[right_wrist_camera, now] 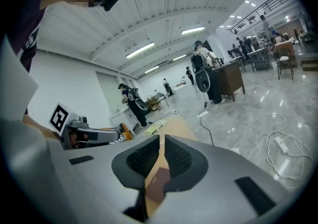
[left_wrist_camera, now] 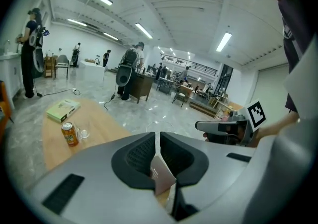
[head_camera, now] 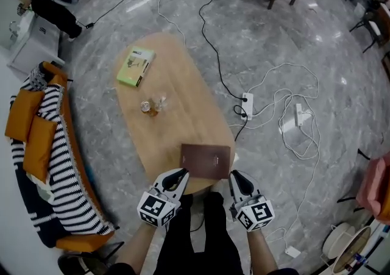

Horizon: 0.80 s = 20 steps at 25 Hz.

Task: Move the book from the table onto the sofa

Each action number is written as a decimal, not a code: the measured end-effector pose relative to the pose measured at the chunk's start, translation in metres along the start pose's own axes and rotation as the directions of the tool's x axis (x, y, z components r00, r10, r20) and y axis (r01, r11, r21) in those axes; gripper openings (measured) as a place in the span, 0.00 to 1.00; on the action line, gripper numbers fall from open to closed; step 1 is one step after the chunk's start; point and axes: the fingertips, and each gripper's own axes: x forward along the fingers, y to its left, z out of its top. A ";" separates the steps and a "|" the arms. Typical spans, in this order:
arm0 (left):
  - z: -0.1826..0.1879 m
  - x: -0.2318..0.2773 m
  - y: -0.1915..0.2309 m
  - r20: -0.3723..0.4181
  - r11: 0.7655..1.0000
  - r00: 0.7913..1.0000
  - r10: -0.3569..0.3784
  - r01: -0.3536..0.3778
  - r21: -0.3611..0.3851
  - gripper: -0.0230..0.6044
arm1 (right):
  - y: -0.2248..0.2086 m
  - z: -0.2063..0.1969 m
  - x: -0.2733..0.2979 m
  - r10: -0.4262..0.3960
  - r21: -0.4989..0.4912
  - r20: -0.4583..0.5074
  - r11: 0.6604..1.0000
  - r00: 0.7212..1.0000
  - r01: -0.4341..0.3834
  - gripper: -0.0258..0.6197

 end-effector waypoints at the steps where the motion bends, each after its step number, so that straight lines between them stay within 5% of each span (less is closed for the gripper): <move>1: -0.006 0.003 0.006 -0.003 1.000 1.000 0.006 -0.006 -0.011 0.08 | -0.005 -0.008 0.004 -0.008 0.014 -0.011 1.000 1.000 0.008 0.08; 20: -0.142 0.075 0.098 -0.130 0.993 0.990 0.046 -0.059 -0.104 0.08 | -0.081 -0.141 0.067 -0.050 0.106 -0.171 0.992 0.984 0.069 0.14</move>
